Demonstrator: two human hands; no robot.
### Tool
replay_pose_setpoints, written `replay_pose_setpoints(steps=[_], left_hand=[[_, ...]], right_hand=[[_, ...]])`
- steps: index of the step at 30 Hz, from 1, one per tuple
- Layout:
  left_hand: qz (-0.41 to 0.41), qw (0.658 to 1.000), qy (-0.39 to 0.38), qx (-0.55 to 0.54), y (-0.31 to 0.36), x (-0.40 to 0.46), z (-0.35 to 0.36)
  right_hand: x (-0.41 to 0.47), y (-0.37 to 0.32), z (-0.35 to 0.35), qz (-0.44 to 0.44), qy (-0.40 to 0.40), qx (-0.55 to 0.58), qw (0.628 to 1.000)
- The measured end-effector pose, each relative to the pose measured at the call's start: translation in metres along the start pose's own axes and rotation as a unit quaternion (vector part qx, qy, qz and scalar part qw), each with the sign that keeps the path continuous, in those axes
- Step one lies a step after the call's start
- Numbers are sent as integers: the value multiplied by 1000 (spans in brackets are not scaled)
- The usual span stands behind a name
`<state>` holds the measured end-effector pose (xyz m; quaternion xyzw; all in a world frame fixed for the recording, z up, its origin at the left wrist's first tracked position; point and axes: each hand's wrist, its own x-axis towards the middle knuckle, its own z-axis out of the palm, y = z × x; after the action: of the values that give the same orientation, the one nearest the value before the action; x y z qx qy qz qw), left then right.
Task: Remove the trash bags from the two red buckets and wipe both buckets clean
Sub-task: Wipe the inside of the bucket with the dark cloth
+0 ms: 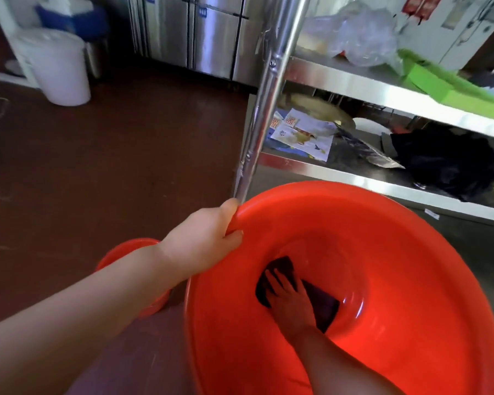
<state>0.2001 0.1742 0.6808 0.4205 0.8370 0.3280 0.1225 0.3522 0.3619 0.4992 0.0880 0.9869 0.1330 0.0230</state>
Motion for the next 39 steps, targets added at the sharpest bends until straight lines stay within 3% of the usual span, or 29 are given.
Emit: replay_pose_setpoints(steps=[3,9,15,19,24,31,36,39], left_hand=[[14,1000,-3,-10,-5,3,-1],[34,999,-7,5,-14,10,-5],[22,1000,-4,-1,-28,9,-2],[23,997,-41,-60,-40,11,-8],[34,991,-56,-118,-50,12,-12],[85,994,-31,-62,-40,15,-6],[77,997,-13,-26,-36,14,-4],[66,998,-2,-1,-32,16,-4]], right_hand=[[24,14,-13,30,21,1,999],[35,41,-26,220,24,27,975],[-1,21,-20,446,77,111,885],[-6,5,-12,509,101,149,842],[17,18,-11,465,26,99,879],[31,25,-16,234,-22,15,972],[2,2,-5,89,-41,-16,995],[-19,-11,-1,66,-61,-23,996]])
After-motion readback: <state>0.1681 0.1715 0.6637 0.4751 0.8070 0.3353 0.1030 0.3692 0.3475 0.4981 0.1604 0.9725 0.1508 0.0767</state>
